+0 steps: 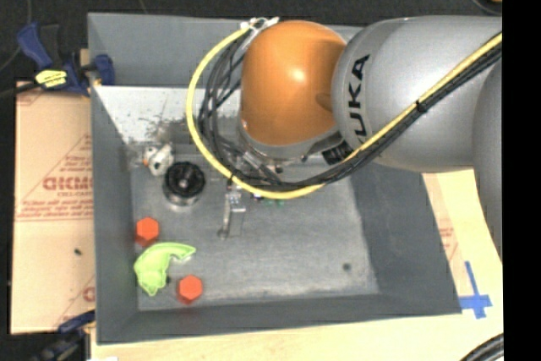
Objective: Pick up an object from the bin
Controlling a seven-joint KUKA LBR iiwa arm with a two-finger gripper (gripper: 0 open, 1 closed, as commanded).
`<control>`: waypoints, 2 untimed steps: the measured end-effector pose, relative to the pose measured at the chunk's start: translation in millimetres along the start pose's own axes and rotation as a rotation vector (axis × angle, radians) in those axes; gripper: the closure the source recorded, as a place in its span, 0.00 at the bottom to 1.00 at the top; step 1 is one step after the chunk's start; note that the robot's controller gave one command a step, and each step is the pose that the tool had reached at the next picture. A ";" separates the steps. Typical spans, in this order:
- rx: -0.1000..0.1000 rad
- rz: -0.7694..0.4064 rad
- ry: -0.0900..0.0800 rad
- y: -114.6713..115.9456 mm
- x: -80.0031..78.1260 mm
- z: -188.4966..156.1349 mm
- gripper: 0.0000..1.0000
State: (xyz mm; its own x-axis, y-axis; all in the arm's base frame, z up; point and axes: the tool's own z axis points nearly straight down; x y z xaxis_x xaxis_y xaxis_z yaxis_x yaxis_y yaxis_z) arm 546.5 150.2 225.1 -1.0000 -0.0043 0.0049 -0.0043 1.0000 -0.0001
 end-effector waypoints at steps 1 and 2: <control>-0.001 0.004 -0.006 -1.2 -0.8 -4.3 0.00; 0.000 -0.180 -0.007 46.6 17.0 103.6 0.00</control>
Offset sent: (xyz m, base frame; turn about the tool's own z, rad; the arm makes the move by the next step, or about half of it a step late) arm -0.0289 0.0697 -0.1551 -0.2659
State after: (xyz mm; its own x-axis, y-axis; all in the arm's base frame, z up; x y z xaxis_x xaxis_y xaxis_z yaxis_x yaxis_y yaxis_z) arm 528.9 196.7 121.5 -0.9831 -0.1831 -0.0020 -0.1831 0.9831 0.0006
